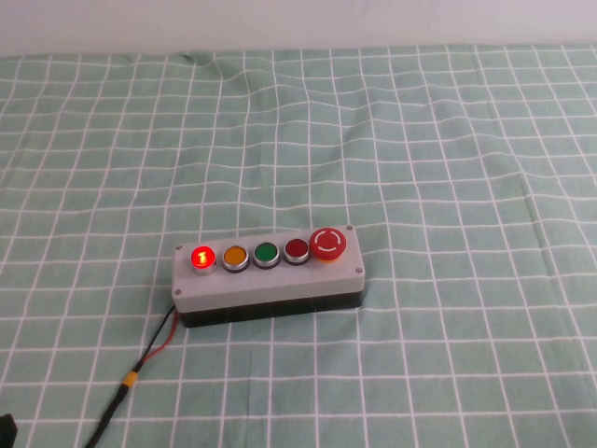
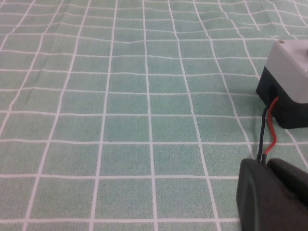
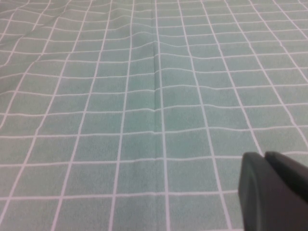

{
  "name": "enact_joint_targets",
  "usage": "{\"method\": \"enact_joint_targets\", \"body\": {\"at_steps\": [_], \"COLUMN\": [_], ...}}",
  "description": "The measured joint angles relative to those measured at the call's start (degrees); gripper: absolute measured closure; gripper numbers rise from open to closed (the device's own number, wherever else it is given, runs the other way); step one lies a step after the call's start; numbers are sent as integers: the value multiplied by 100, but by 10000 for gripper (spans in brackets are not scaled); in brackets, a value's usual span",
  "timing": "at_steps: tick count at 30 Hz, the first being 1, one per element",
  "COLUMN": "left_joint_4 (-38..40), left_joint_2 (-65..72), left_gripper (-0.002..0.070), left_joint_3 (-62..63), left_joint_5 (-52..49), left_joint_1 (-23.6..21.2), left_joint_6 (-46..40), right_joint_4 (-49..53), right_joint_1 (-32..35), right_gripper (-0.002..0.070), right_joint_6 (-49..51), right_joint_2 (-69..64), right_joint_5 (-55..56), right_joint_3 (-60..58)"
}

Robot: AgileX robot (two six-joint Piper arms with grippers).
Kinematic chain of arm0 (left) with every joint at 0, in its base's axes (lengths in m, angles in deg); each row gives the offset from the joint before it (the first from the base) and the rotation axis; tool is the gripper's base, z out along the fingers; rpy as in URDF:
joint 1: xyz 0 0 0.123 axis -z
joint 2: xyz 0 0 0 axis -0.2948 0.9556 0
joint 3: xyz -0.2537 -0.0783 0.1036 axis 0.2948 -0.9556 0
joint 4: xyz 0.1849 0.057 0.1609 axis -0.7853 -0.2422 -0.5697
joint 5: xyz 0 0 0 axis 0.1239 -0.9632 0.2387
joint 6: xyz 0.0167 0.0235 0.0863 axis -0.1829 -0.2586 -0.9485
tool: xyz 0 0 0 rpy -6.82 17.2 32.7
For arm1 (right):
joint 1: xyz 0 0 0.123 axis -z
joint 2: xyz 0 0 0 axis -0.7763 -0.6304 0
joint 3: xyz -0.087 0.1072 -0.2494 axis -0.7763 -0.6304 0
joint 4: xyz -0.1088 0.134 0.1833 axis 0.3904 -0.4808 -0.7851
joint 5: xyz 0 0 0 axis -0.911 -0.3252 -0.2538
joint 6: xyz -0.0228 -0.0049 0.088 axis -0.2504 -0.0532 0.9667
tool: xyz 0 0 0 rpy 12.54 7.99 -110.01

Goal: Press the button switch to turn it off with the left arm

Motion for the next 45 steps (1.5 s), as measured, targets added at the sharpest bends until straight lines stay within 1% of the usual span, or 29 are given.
{"method": "enact_joint_targets", "body": {"at_steps": [12, 16, 21, 25, 28, 34, 37, 43, 45], "left_joint_4": [0, 0, 14, 256, 401, 459, 459, 459, 459], "left_joint_2": [0, 0, 0, 0, 0, 0, 0, 0, -2], "left_gripper": [677, 677, 677, 677, 677, 677, 677, 677, 677], "left_joint_3": [0, 0, 0, 0, 0, 0, 0, 0, 86], "left_joint_5": [51, 377, 1126, 1543, 1660, 1878, 2481, 4595, 4815], "left_joint_1": [0, 0, 0, 0, 0, 0, 0, 0, 0], "left_joint_6": [0, 0, 20, 421, 751, 881, 889, 993, 1098], "right_joint_4": [0, 0, 0, 0, 0, 0, 0, 0, 0], "right_joint_1": [0, 0, 0, 0, 0, 0, 0, 0, 0], "right_gripper": [694, 694, 694, 694, 694, 694, 694, 694, 694], "right_joint_6": [0, 0, 0, 0, 0, 0, 0, 0, 0], "right_joint_2": [0, 0, 0, 0, 0, 0, 0, 0, 0], "right_joint_5": [0, 0, 0, 0, 0, 0, 0, 0, 0], "right_joint_3": [0, 0, 0, 0, 0, 0, 0, 0, 0]}}
